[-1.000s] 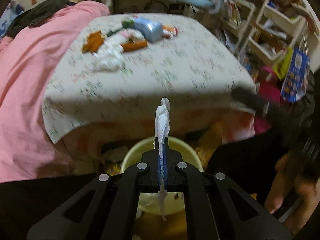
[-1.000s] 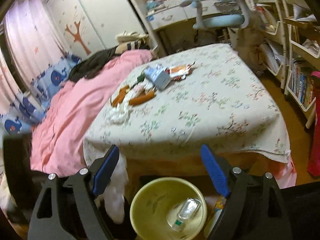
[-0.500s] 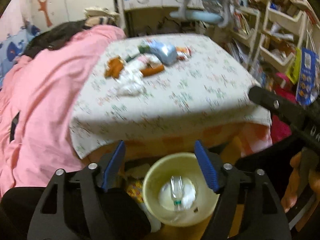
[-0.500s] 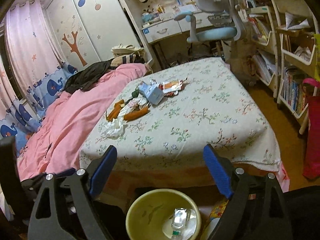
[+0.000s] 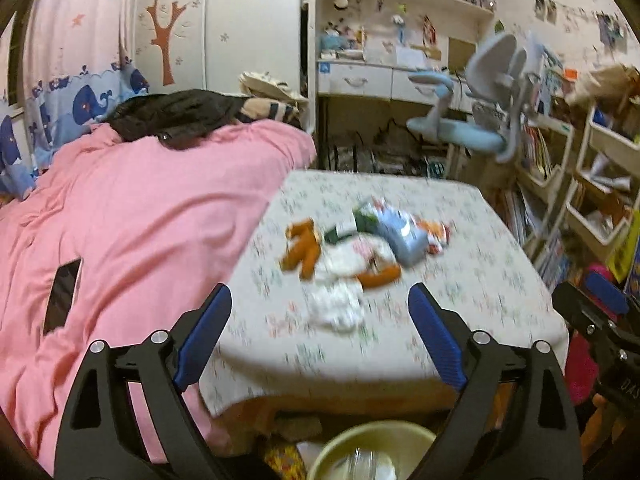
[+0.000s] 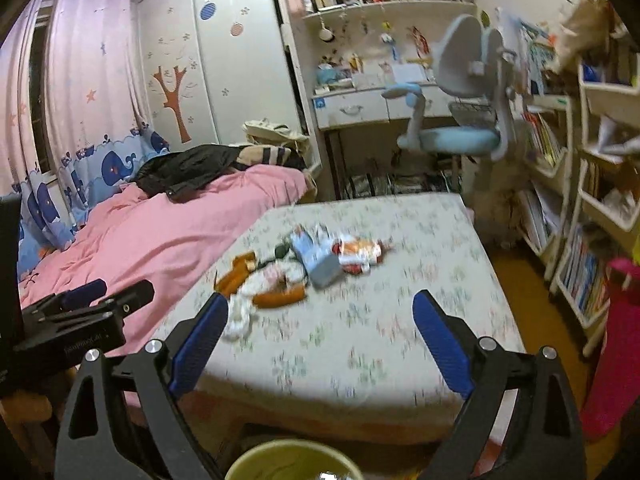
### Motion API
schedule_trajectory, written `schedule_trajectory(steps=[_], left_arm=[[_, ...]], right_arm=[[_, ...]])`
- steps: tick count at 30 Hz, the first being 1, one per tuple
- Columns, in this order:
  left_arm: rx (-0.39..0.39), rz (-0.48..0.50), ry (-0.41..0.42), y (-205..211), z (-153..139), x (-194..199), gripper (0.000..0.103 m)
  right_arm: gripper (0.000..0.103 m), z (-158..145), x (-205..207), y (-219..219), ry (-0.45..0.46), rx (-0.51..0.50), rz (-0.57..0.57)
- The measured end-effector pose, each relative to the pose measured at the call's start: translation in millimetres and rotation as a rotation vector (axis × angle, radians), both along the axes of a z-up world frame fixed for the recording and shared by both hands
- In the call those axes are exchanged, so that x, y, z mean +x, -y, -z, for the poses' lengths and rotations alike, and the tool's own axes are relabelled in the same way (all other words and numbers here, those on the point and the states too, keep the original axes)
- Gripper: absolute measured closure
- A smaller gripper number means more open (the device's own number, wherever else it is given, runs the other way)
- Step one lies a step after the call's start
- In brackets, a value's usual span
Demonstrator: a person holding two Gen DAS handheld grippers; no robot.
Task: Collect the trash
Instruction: 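Grasp the crumpled white tissue on the tablecloth with the right tool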
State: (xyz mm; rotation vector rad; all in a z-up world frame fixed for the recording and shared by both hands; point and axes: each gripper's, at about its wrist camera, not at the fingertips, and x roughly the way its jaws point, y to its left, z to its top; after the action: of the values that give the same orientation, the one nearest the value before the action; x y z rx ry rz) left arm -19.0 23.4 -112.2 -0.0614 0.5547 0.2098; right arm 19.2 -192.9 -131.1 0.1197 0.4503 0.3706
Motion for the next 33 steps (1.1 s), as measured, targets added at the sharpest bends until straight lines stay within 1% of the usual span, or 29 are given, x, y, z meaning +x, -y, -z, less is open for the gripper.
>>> schedule_trajectory(steps=[6, 11, 14, 16, 18, 21, 22, 23, 24, 26, 28, 33], left_arm=[[0.009, -0.028, 0.041, -16, -17, 34, 0.014], [0.012, -0.038, 0.059, -27, -26, 59, 0.014], [0.03, -0.045, 0.069, -32, -29, 73, 0.012], [0.035, -0.059, 0.07, -36, -28, 80, 0.012], [0.02, -0.079, 0.057, -43, -20, 85, 0.011], [-0.021, -0.102, 0.005, -50, -7, 92, 0.011], [-0.033, -0.104, 0.001, -51, -6, 93, 0.011], [-0.031, -0.105, 0.009, -51, -5, 94, 0.011], [-0.014, -0.104, 0.018, -50, -5, 94, 0.011], [-0.007, -0.103, 0.009, -49, -2, 95, 0.011], [-0.025, -0.101, 0.003, -50, 0, 96, 0.011], [-0.036, -0.108, -0.001, -51, 3, 98, 0.011]], right_arm=[[0.013, -19, 35, -24, 0.072, -0.05, -0.049], [0.012, -24, 56, -37, 0.104, -0.08, -0.083], [0.012, -20, 67, -39, 0.091, -0.076, -0.09], [0.012, -15, 72, -37, 0.062, -0.054, -0.088], [0.012, -12, 74, -37, 0.04, -0.039, -0.084], [0.012, -11, 73, -40, 0.032, -0.051, -0.094], [0.012, -10, 74, -42, 0.028, -0.053, -0.098], [0.012, -10, 74, -43, 0.023, -0.053, -0.101], [0.012, -9, 75, -44, 0.016, -0.052, -0.105], [0.012, -8, 77, -47, 0.007, -0.056, -0.112], [0.012, -7, 77, -50, 0.002, -0.062, -0.119], [0.012, -4, 79, -54, -0.007, -0.069, -0.131]])
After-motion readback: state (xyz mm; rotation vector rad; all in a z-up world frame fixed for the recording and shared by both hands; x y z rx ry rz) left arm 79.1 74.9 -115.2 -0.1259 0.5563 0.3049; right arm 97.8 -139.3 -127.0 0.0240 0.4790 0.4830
